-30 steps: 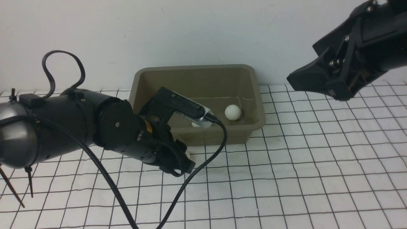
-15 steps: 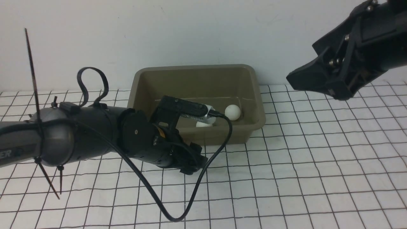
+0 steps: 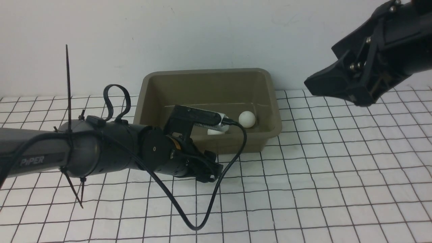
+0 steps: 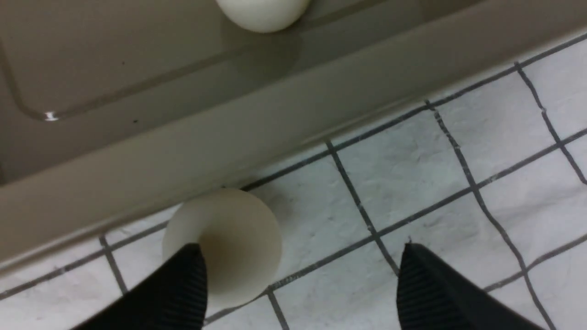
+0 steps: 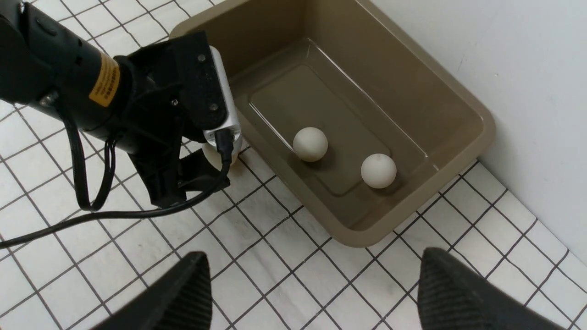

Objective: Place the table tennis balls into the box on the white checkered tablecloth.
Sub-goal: 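Reach for and grasp a ping pong ball on the table beside the basket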

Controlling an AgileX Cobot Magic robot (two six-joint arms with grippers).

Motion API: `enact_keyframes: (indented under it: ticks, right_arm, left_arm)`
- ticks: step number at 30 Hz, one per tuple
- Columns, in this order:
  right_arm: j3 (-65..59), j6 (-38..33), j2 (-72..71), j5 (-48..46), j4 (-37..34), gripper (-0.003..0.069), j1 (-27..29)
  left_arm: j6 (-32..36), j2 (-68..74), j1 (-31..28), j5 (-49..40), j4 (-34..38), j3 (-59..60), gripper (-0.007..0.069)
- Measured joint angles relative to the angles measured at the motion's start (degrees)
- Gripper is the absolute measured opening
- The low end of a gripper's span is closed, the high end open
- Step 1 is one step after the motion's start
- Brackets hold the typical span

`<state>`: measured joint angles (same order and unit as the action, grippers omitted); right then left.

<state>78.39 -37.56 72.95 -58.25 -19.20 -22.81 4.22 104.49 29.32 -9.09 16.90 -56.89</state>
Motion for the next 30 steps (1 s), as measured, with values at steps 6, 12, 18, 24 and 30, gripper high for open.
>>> enact_keyframes:
  ticks: [6, 12, 18, 24, 30]
  right_arm:
    - [0.0, 0.0, 0.0, 0.0, 0.0, 0.0545, 0.0]
    - [0.0, 0.0, 0.0, 0.0, 0.0, 0.0545, 0.0]
    - [0.0, 0.0, 0.0, 0.0, -0.1, 0.0545, 0.0]
    - [0.0, -0.4, 0.0, 0.0, -0.1, 0.0545, 0.0]
    - [0.0, -0.6, 0.0, 0.0, -0.1, 0.0545, 0.0]
  left_arm:
    - [0.0, 0.0, -0.8, -1.5, -0.5, 0.0, 0.0499]
    - [0.0, 0.0, -3.6, -2.4, -0.5, 0.0, 0.0499]
    - [0.1, 0.0, -4.1, -0.8, -0.4, 0.0, 0.0499]
    - [0.1, 1.9, -4.1, 0.9, -0.4, 0.0, 0.0499]
    - [0.1, 3.5, -3.3, 4.2, -0.4, 0.0, 0.0499]
